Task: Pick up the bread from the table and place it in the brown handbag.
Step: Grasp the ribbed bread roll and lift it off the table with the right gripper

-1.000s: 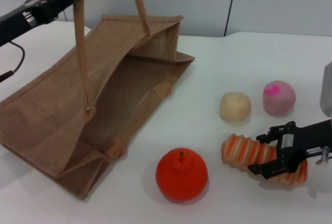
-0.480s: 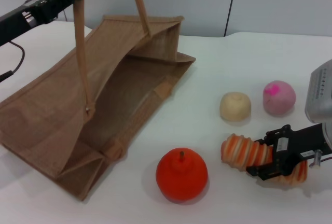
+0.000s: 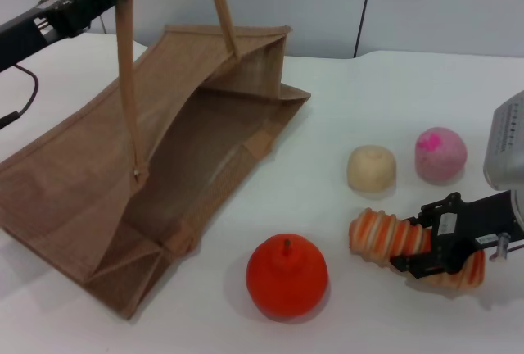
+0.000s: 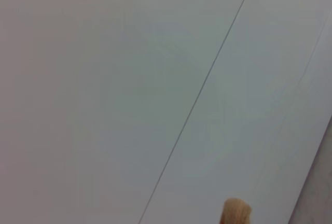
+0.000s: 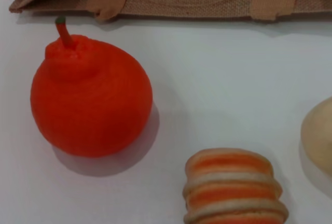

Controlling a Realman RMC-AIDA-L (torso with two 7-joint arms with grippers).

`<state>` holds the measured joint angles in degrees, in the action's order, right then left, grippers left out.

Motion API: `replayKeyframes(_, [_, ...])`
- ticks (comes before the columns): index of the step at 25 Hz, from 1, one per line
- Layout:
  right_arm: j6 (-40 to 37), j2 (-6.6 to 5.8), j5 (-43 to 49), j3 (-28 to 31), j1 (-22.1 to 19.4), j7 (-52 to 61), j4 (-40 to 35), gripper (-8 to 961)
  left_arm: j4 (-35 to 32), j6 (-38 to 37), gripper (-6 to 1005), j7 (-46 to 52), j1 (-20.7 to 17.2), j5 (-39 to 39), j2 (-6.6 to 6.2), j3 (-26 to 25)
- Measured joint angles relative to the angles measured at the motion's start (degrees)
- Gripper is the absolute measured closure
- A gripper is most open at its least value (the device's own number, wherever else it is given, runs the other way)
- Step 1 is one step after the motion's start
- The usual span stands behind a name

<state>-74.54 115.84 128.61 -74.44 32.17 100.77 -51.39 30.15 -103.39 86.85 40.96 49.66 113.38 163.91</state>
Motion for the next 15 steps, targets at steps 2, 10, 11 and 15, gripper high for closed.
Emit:
replayKeyframes(2, [-0.1,0.0,0.0,0.0,0.0,0.1,0.0,260,0.0,0.0,877,0.0,0.0,0.0,0.0,0.0])
replayKeyframes(10, [-0.4,-0.23,0.0,0.2,0.0,1.8,-0.6,349,0.0,0.0,877,0.0,0.0,0.0,0.0,0.0])
replayKeyframes(11, [-0.4,-0.28,0.0,0.4,-0.1,2.1,-0.8,358,0.0,0.0,877,0.0,0.0,0.1,0.0,0.0])
replayKeyframes(15, [-0.5,-0.37,0.4,0.9,-0.2,2.6,-1.4,392,-0.1,0.0,877,0.0,0.0,0.5,-0.03,0.1])
